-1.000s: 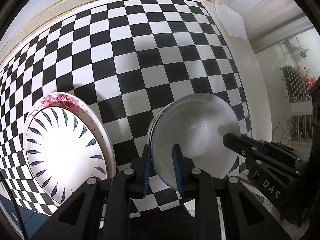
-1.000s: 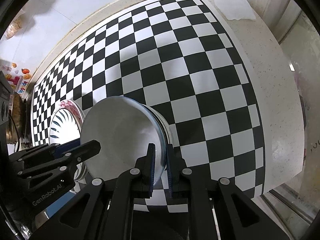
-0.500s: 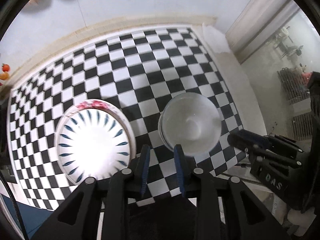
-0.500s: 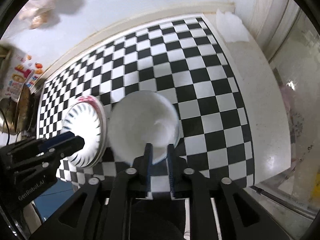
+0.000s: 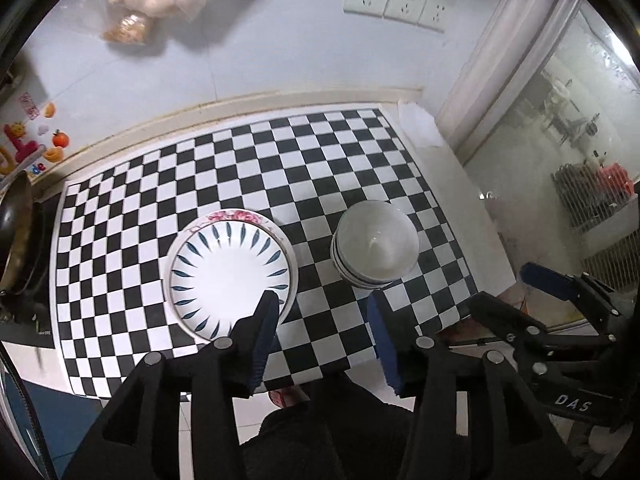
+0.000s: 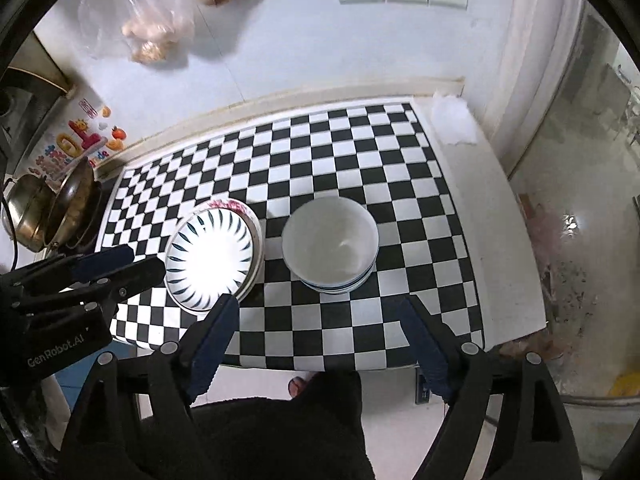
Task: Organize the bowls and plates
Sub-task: 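Open both grippers and pull them back from the bowl stack, then grasp the rim of the three-bowl stack with both grippers and lift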
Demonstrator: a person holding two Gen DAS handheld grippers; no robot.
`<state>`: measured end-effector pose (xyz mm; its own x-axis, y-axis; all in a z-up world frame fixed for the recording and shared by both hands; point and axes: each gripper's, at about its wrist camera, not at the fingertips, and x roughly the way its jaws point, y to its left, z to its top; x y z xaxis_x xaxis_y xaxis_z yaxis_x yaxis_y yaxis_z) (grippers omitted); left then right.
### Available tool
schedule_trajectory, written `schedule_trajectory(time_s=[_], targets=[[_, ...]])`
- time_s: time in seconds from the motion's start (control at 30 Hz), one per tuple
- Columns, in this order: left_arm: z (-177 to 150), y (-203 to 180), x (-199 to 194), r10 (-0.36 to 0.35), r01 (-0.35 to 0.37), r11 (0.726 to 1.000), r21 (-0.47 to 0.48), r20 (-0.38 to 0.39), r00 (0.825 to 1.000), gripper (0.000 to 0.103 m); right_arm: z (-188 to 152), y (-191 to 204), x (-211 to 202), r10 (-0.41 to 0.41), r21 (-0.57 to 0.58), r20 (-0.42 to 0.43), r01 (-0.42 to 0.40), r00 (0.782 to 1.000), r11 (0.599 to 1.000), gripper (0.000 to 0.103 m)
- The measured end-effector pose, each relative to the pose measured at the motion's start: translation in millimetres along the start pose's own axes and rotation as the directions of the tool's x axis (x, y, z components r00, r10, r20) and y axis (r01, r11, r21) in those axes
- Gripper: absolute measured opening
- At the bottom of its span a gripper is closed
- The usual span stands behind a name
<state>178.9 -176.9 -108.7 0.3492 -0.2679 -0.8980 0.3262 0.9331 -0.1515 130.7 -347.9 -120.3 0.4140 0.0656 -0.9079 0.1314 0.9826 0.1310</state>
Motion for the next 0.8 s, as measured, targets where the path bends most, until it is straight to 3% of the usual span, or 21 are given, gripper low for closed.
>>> schedule_trajectory(time_s=[0.33,0.47,0.67,0.8], targets=[[-22.7,2.8,-45.2,0.003,-0.003,1.0,-0.01,0.061,0.998,0.048,-21.2,18.7,-62.8,0.007,-0.028,0.092,-0.005,0.996,1.0,0.087],[-28.2,2.0,-48.9,0.005,-0.005,1.0,-0.01,0.063,0.998,0.048,-25.0,21.2,-68.9,0.014,-0.03,0.1,-0.011,0.995,0.999,0.088],[-24.4,2.3,-32.1,-0.005,0.005,1.0,-0.017,0.034,0.999,0.048,-21.7,11.5,-60.5,0.047,-0.002,0.113,-0.047,0.993,0.999,0.088],[-11.9,7.9,0.3,-0.032,0.032,0.998,-0.049,-0.013,0.999,0.048,-11.8,-12.5,-31.0,0.071,0.049,0.115,-0.077,0.991,0.996,0.088]])
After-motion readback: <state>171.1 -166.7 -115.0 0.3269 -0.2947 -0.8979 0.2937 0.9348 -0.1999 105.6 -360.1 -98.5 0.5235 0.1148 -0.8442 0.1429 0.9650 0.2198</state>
